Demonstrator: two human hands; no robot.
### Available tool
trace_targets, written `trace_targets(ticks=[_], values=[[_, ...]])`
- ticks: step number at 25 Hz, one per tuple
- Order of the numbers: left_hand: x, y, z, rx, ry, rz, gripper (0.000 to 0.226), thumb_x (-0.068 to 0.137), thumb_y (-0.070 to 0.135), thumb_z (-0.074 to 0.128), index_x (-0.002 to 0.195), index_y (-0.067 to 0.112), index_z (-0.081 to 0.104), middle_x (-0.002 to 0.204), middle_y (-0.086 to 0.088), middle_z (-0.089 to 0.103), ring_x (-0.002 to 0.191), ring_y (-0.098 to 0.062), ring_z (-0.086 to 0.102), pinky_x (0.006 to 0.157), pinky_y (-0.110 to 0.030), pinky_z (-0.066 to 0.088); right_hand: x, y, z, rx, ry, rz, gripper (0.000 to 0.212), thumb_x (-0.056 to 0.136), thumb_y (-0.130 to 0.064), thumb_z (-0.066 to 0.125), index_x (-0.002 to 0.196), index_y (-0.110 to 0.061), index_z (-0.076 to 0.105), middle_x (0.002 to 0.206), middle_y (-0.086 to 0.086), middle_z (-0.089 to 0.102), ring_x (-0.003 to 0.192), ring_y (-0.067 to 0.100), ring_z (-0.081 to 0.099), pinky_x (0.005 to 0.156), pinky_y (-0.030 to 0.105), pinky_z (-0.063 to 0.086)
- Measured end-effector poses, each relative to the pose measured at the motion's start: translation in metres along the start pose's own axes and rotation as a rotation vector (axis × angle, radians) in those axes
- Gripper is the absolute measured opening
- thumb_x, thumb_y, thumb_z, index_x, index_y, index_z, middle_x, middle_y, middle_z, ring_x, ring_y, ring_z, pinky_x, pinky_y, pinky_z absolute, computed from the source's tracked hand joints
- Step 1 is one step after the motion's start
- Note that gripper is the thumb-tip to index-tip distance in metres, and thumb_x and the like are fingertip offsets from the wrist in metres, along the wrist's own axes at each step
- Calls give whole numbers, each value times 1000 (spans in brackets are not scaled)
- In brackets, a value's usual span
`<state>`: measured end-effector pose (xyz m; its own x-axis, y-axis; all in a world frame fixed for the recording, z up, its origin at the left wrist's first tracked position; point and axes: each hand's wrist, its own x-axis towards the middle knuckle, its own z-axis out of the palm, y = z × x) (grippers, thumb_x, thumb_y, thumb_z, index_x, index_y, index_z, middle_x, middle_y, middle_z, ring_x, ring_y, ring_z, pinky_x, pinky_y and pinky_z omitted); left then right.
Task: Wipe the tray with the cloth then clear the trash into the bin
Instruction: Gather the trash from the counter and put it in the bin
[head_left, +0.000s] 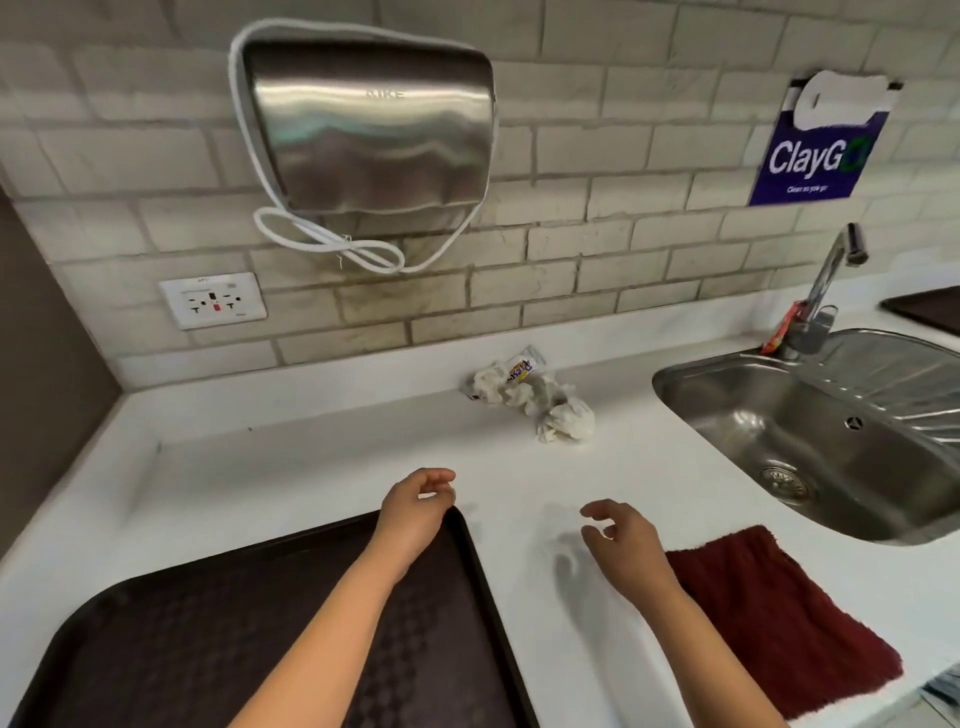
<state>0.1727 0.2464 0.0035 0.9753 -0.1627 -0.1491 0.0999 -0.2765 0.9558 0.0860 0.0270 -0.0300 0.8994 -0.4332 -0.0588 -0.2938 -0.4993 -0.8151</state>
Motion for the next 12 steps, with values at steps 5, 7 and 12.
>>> trace_targets(ticks=[5, 7, 12], values=[[51, 7, 24, 46, 11, 3, 21, 88, 8, 55, 101, 22, 62, 105, 2, 60, 95, -14, 56, 80, -26, 43, 53, 8, -10, -55, 17, -29, 24, 88, -10, 54, 110, -15, 61, 114, 2, 55, 89, 15, 51, 80, 21, 36], [75, 12, 39, 110, 54, 21, 26, 87, 8, 55, 110, 20, 61, 115, -1, 59, 96, -15, 55, 81, -23, 40, 79, 9, -13, -94, 19, -77, 26, 87, -10, 55, 112, -15, 60, 111, -1, 52, 87, 13, 50, 79, 19, 36], [128, 16, 82, 433, 36, 181, 43, 85, 9, 56, 127, 16, 53, 134, -5, 46, 114, -16, 50, 90, -11, 30, 143, 13, -16, -49, 43, -230, 25, 85, 0, 53, 100, -17, 64, 104, -6, 52, 95, 13, 52, 76, 15, 37]])
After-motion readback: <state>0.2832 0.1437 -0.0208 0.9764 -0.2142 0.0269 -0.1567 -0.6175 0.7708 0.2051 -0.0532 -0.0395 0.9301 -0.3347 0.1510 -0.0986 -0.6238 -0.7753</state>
